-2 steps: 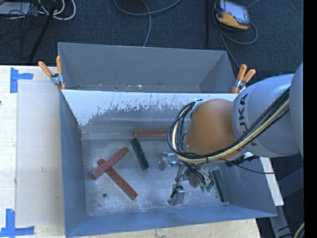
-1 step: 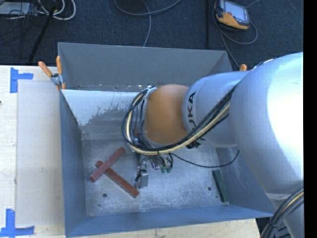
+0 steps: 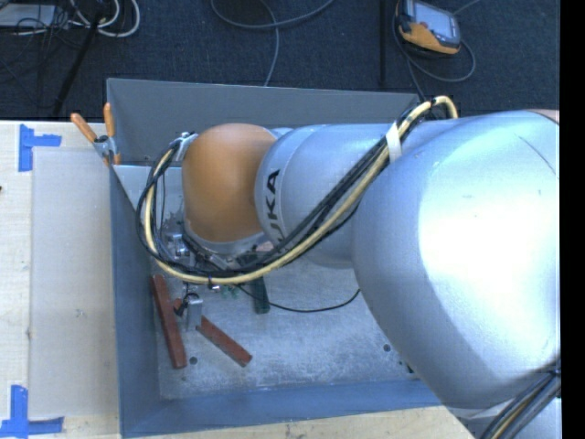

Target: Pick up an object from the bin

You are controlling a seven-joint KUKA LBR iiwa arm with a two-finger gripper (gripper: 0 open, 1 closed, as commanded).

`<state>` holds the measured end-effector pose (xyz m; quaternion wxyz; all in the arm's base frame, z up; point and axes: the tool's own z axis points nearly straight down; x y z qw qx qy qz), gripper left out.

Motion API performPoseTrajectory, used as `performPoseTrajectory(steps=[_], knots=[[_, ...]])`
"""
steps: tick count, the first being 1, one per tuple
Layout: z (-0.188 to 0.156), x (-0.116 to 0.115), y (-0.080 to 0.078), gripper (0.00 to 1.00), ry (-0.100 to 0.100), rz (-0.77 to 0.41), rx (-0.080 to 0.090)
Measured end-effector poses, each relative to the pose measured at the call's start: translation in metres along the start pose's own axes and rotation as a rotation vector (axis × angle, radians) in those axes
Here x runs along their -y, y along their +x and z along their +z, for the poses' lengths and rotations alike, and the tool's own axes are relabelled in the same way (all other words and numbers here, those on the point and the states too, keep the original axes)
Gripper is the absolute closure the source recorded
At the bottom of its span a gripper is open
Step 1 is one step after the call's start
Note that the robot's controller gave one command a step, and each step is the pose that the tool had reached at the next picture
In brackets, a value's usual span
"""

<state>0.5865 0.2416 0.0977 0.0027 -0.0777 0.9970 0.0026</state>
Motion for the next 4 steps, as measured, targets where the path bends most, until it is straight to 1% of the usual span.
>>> performPoseTrajectory(steps=[1, 2, 3, 4], knots=[[0.029, 0.051, 0.065, 0.0, 0.006, -0.209, -0.012], [0.028, 0.049, 0.069, 0.0, 0.002, -0.726, -0.008], [0.028, 0.049, 0.069, 1.0, 0.001, -0.722, -0.008], [-0.104, 0.038, 0.087, 1.0, 0.003, -0.903, -0.001]])
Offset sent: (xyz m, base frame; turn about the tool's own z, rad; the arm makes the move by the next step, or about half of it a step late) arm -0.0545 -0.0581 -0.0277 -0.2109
